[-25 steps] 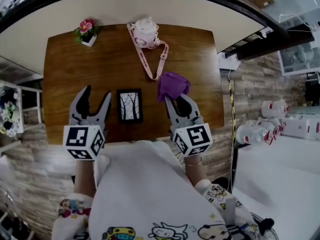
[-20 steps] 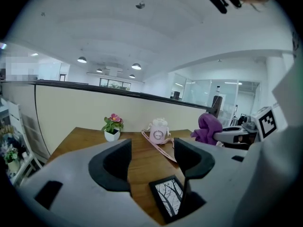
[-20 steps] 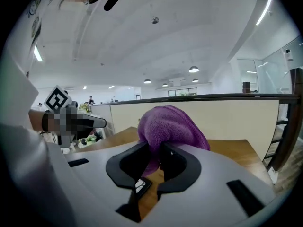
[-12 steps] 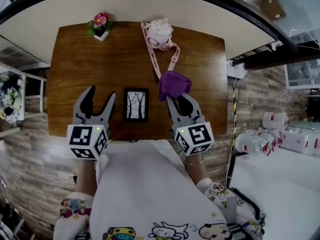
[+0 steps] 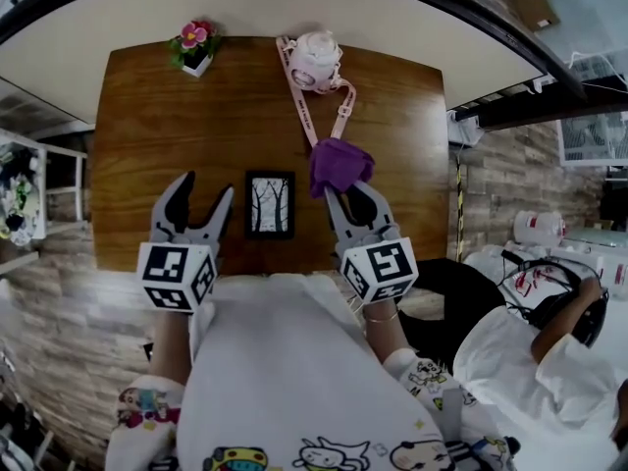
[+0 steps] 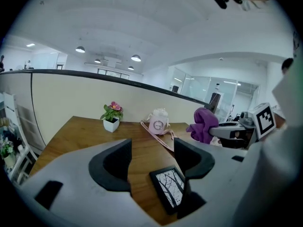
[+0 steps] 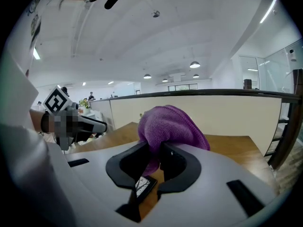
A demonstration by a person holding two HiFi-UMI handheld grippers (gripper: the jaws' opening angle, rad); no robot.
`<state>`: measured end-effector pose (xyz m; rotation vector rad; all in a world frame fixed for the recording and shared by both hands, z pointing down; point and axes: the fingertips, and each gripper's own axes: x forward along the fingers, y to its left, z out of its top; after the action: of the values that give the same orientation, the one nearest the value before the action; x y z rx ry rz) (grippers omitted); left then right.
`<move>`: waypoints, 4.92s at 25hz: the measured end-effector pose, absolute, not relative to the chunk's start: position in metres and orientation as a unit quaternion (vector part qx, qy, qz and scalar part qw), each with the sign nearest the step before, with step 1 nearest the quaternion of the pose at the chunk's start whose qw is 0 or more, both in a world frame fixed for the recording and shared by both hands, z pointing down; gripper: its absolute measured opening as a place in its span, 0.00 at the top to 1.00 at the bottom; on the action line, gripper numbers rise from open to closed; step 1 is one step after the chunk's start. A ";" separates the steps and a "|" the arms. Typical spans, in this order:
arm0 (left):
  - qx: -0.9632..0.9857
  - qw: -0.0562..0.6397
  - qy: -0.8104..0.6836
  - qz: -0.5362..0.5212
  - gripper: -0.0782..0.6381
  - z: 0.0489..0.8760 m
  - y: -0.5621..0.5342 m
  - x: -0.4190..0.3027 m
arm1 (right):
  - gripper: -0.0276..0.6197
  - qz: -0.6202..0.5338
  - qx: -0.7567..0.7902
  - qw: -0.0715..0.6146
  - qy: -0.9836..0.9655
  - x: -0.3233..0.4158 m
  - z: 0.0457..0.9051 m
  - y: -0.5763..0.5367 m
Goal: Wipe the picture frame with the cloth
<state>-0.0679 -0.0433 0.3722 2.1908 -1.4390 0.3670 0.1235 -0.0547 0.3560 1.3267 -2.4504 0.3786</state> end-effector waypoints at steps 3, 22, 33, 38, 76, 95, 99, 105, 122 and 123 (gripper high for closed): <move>0.807 0.259 -0.511 0.144 0.53 0.384 -0.041 -0.059 | 0.88 0.138 0.460 0.174 -0.860 0.120 0.364 -0.053; 0.795 0.368 -0.435 0.208 0.55 0.482 -0.011 -0.025 | 0.88 0.187 0.419 0.226 -0.859 0.096 0.427 -0.044; 0.781 0.405 -0.413 0.234 0.58 0.521 0.004 -0.016 | 0.88 0.206 0.407 0.246 -0.855 0.088 0.457 -0.038; 0.773 0.426 -0.409 0.232 0.59 0.533 0.009 -0.014 | 0.88 0.214 0.406 0.252 -0.852 0.089 0.468 -0.036; 0.712 0.558 -0.387 0.177 0.80 0.563 0.019 -0.012 | 0.88 0.211 0.348 0.297 -0.864 0.058 0.486 -0.033; 0.710 0.576 -0.373 0.160 0.80 0.562 0.019 -0.013 | 0.88 0.214 0.167 0.407 -0.872 -0.017 0.532 -0.036; 0.709 0.581 -0.368 0.156 0.81 0.562 0.018 -0.014 | 0.88 0.239 0.163 0.417 -0.861 -0.019 0.541 -0.038; 0.707 0.587 -0.365 0.150 0.81 0.563 0.018 -0.014 | 0.88 0.256 0.177 0.416 -0.854 -0.013 0.545 -0.042; 0.704 0.589 -0.369 0.147 0.81 0.563 0.018 -0.014 | 0.88 0.256 0.220 0.451 -0.826 0.028 0.548 -0.042; 0.704 0.589 -0.368 0.147 0.81 0.563 0.018 -0.014 | 0.88 0.254 0.226 0.454 -0.824 0.033 0.549 -0.042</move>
<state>-0.0141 0.0181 0.5633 1.6391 -0.8578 0.3418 0.0326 -0.0424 0.5489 0.5572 -2.0334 0.6281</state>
